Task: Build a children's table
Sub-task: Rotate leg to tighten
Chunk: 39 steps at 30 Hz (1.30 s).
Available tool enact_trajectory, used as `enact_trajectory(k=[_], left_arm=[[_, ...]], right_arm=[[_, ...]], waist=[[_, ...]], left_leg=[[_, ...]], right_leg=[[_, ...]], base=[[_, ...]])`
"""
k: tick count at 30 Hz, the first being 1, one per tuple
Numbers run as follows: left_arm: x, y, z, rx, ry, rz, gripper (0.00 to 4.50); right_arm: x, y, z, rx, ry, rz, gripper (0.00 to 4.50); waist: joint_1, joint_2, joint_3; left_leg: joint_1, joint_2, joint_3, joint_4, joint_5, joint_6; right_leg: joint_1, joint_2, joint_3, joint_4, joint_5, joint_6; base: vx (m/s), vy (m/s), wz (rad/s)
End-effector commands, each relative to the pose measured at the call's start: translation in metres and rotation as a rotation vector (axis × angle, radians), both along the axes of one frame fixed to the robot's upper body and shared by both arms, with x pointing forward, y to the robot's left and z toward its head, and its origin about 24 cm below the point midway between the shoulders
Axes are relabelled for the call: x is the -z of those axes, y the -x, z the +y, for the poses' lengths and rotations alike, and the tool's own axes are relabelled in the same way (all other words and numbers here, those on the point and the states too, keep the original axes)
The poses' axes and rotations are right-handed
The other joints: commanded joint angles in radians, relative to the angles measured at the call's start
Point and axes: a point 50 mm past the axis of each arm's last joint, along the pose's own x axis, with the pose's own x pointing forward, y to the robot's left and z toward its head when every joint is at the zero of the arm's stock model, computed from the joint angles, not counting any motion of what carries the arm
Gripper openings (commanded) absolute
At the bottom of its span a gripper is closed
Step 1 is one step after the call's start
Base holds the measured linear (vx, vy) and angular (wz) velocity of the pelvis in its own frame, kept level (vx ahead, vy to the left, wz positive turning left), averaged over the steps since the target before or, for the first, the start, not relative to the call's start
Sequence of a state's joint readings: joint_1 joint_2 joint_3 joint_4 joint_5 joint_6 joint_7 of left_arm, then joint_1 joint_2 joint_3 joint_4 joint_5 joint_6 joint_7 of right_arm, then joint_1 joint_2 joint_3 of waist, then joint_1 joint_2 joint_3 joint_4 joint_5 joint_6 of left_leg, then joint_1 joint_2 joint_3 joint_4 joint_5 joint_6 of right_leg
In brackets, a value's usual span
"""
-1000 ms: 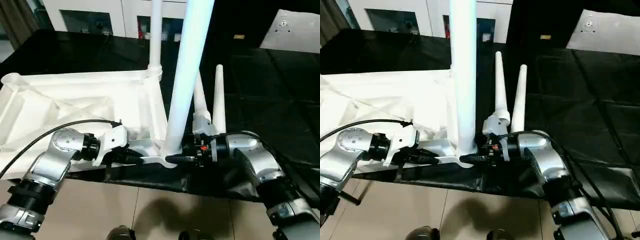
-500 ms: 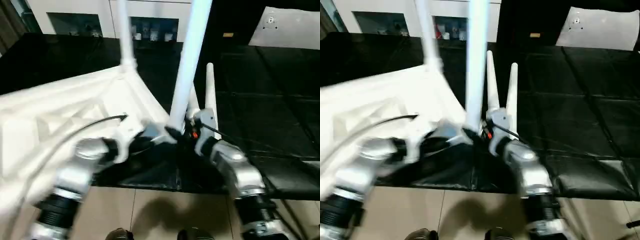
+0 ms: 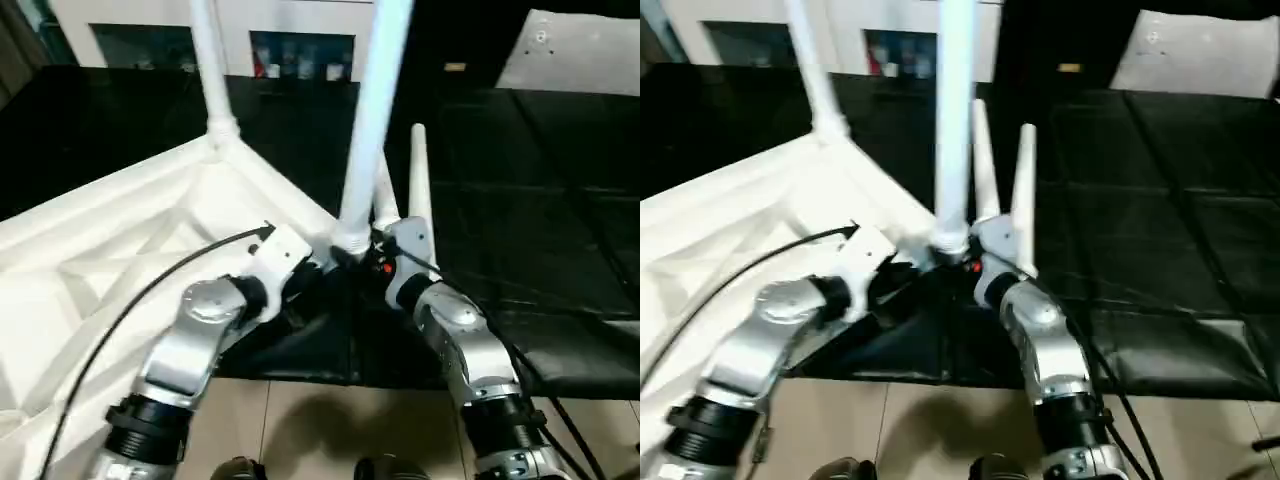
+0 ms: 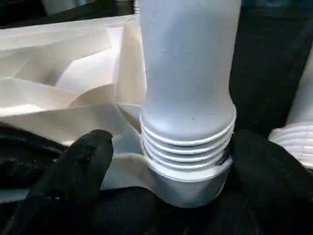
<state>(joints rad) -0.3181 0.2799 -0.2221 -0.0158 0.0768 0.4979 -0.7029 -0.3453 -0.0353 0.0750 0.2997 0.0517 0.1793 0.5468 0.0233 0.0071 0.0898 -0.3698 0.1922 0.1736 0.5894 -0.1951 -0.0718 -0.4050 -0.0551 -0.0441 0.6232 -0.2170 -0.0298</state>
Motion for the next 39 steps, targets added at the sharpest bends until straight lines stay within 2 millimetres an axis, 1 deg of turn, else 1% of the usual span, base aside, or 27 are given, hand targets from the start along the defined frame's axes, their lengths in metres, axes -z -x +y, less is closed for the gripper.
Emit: enact_trajectory(k=[1,2,4,5,6,7,8,9,10,11,12,13,14,17,19,20,22,23,24,25,28,30,32,34,35,36,39], left_arm=[[-0.005,0.006,0.001,0.155,-0.011,-0.022,0.00],[-0.004,0.007,0.008,0.181,-0.031,-0.013,0.00],[-0.003,0.007,0.015,0.212,-0.052,0.000,0.00],[-0.002,0.007,0.016,0.216,-0.055,0.001,0.00],[-0.002,0.007,0.022,0.258,-0.073,0.008,0.00],[-0.002,0.007,0.022,0.258,-0.073,0.008,0.00],[-0.002,0.007,0.028,0.293,-0.084,0.020,0.00],[-0.002,0.007,0.032,0.328,-0.088,0.024,0.00],[-0.003,0.007,0.035,0.354,-0.085,0.033,0.00],[-0.005,0.007,0.037,0.400,-0.086,0.043,0.00],[-0.006,0.008,0.039,0.438,-0.085,0.054,0.00],[-0.006,0.008,0.041,0.458,-0.084,0.063,0.00],[-0.006,0.008,0.043,0.491,-0.092,0.079,0.00],[-0.006,0.008,0.046,0.548,-0.118,0.103,0.00],[-0.008,0.007,0.047,0.579,-0.122,0.109,0.00],[-0.009,0.005,0.048,0.588,-0.126,0.106,0.00],[-0.009,0.003,0.049,0.597,-0.129,0.104,0.00],[-0.010,0.002,0.049,0.601,-0.127,0.103,0.00],[-0.010,0.001,0.049,0.604,-0.126,0.104,0.00],[-0.010,0.001,0.049,0.607,-0.126,0.106,0.00],[-0.009,0.002,0.049,0.614,-0.125,0.108,0.00],[-0.008,0.002,0.050,0.622,-0.123,0.111,0.00],[-0.007,0.001,0.051,0.626,-0.121,0.112,0.00],[-0.007,0.001,0.051,0.628,-0.119,0.112,0.00],[-0.007,0.001,0.051,0.628,-0.118,0.112,0.00],[-0.007,0.001,0.051,0.629,-0.117,0.113,0.00],[-0.007,0.001,0.052,0.628,-0.116,0.114,0.00]], right_arm=[[-0.008,0.003,0.011,-0.192,-0.011,-0.041,4.46],[-0.010,0.002,0.007,-0.220,-0.008,-0.048,4.46],[-0.013,0.002,0.002,-0.262,0.000,-0.056,4.46],[-0.013,0.002,0.002,-0.269,0.002,-0.058,4.46],[-0.015,0.002,-0.001,-0.322,0.015,-0.061,4.46],[-0.015,0.002,-0.001,-0.322,0.015,-0.061,4.46],[-0.016,0.003,-0.004,-0.377,0.032,-0.059,4.46],[-0.017,0.004,-0.006,-0.422,0.043,-0.052,4.46],[-0.018,0.005,-0.008,-0.467,0.056,-0.047,4.46],[-0.018,0.006,-0.009,-0.516,0.073,-0.039,4.46],[-0.018,0.007,-0.010,-0.556,0.087,-0.033,4.46],[-0.019,0.007,-0.011,-0.580,0.095,-0.028,4.46],[-0.018,0.006,-0.012,-0.605,0.112,-0.026,4.46],[-0.019,0.003,-0.014,-0.632,0.134,-0.027,4.46],[-0.020,0.003,-0.016,-0.685,0.134,-0.015,4.46],[-0.020,0.003,-0.016,-0.707,0.132,-0.008,4.30],[-0.021,0.002,-0.017,-0.732,0.134,-0.002,4.30],[-0.020,0.003,-0.018,-0.760,0.135,0.019,4.09],[-0.020,0.003,-0.019,-0.773,0.137,0.027,4.02],[-0.019,0.003,-0.020,-0.780,0.137,0.034,4.02],[-0.019,0.004,-0.021,-0.791,0.138,0.042,3.69],[-0.018,0.003,-0.023,-0.806,0.139,0.052,3.59],[-0.018,0.003,-0.024,-0.814,0.138,0.058,3.37],[-0.018,0.002,-0.024,-0.820,0.137,0.060,3.26],[-0.018,0.002,-0.024,-0.821,0.136,0.061,3.05],[-0.018,0.002,-0.024,-0.824,0.134,0.063,3.05],[-0.017,0.002,-0.023,-0.836,0.132,0.071,2.83]], waist=[[0.005,0.000,-0.061],[0.006,0.003,-0.062],[0.009,0.004,-0.060],[0.010,0.004,-0.060],[0.013,0.006,-0.060],[0.015,0.004,-0.060],[0.017,0.006,-0.059],[0.017,0.006,-0.059],[0.016,0.006,-0.060],[0.019,0.004,-0.060],[0.018,0.005,-0.062],[0.021,0.004,-0.063],[0.022,0.003,-0.063],[0.026,0.004,-0.063],[0.032,0.005,-0.065],[0.033,0.005,-0.065],[0.038,0.005,-0.068],[0.038,0.004,-0.069],[0.039,0.005,-0.069],[0.040,0.003,-0.069],[0.041,0.004,-0.069],[0.043,0.004,-0.069],[0.043,0.002,-0.069],[0.045,0.003,-0.069],[0.045,0.003,-0.069],[0.046,0.003,-0.070],[0.047,0.003,-0.070]], left_leg=[[0.001,0.032,-0.013,-0.065,-0.075,0.085],[0.003,0.032,-0.012,-0.063,-0.074,0.098],[0.007,0.034,-0.009,-0.063,-0.078,0.101],[0.007,0.035,-0.010,-0.064,-0.076,0.099],[0.011,0.037,-0.009,-0.064,-0.082,0.098],[0.011,0.035,-0.010,-0.065,-0.082,0.096],[0.013,0.037,-0.010,-0.067,-0.100,0.091],[0.012,0.035,-0.010,-0.066,-0.104,0.090],[0.012,0.037,-0.009,-0.066,-0.100,0.086],[0.013,0.037,-0.010,-0.066,-0.098,0.087],[0.011,0.035,-0.010,-0.065,-0.090,0.091],[0.012,0.034,-0.008,-0.063,-0.085,0.095],[0.010,0.035,-0.008,-0.062,-0.074,0.100],[0.010,0.038,-0.008,-0.062,-0.077,0.097],[0.013,0.039,-0.006,-0.062,-0.075,0.092],[0.012,0.038,-0.006,-0.061,-0.073,0.092],[0.011,0.039,-0.006,-0.059,-0.060,0.096],[0.010,0.038,-0.006,-0.058,-0.059,0.099],[0.011,0.038,-0.006,-0.058,-0.062,0.102],[0.009,0.039,-0.006,-0.057,-0.063,0.104],[0.010,0.040,-0.006,-0.058,-0.065,0.099],[0.009,0.040,-0.006,-0.058,-0.067,0.096],[0.010,0.040,-0.006,-0.058,-0.070,0.097],[0.010,0.040,-0.005,-0.058,-0.066,0.097],[0.010,0.040,-0.006,-0.058,-0.066,0.097],[0.010,0.041,-0.006,-0.058,-0.063,0.097],[0.009,0.041,-0.006,-0.057,-0.057,0.101]], right_leg=[[0.063,-0.073,0.049,-0.066,0.037,-0.224],[0.061,-0.073,0.049,-0.063,0.054,-0.231],[0.057,-0.072,0.049,-0.063,0.057,-0.241],[0.058,-0.072,0.049,-0.061,0.059,-0.243],[0.053,-0.072,0.049,-0.062,0.052,-0.247],[0.056,-0.072,0.048,-0.063,0.046,-0.246],[0.053,-0.073,0.048,-0.063,0.020,-0.246],[0.054,-0.073,0.048,-0.063,0.015,-0.246],[0.055,-0.073,0.049,-0.059,0.028,-0.248],[0.055,-0.074,0.049,-0.061,0.030,-0.249],[0.058,-0.074,0.048,-0.057,0.041,-0.251],[0.057,-0.074,0.048,-0.058,0.045,-0.254],[0.058,-0.076,0.049,-0.055,0.062,-0.258],[0.057,-0.079,0.048,-0.055,0.048,-0.264],[0.056,-0.077,0.048,-0.053,0.048,-0.271],[0.056,-0.076,0.047,-0.052,0.052,-0.273],[0.059,-0.077,0.047,-0.047,0.086,-0.278],[0.059,-0.076,0.046,-0.047,0.092,-0.279],[0.058,-0.076,0.046,-0.047,0.090,-0.280],[0.060,-0.078,0.046,-0.047,0.088,-0.281],[0.060,-0.079,0.046,-0.049,0.073,-0.283],[0.059,-0.079,0.046,-0.049,0.067,-0.282],[0.059,-0.078,0.045,-0.049,0.062,-0.282],[0.058,-0.078,0.045,-0.048,0.063,-0.284],[0.059,-0.079,0.045,-0.048,0.062,-0.284],[0.059,-0.079,0.045,-0.047,0.068,-0.284],[0.059,-0.078,0.045,-0.046,0.076,-0.286]], base=[[0.000,0.000,0.00],[0.000,0.000,0.00],[0.000,0.000,0.00],[0.000,0.000,0.00],[0.000,0.000,0.00],[0.000,0.000,0.00],[0.000,0.000,0.00],[0.000,0.000,0.00],[0.000,0.000,0.00],[0.000,0.000,0.00],[0.000,0.000,0.00],[0.000,0.000,0.00],[0.000,0.000,0.00],[0.000,0.000,0.00],[0.000,0.000,0.00],[0.000,0.000,0.00],[0.000,0.000,0.00],[0.000,0.000,0.00],[0.000,0.000,0.00],[0.000,0.000,0.00],[0.000,0.000,0.00],[0.000,0.000,0.00],[0.000,0.000,0.00],[0.000,0.000,0.00],[0.000,0.000,0.00],[0.000,0.000,0.00],[0.000,0.000,0.00]])
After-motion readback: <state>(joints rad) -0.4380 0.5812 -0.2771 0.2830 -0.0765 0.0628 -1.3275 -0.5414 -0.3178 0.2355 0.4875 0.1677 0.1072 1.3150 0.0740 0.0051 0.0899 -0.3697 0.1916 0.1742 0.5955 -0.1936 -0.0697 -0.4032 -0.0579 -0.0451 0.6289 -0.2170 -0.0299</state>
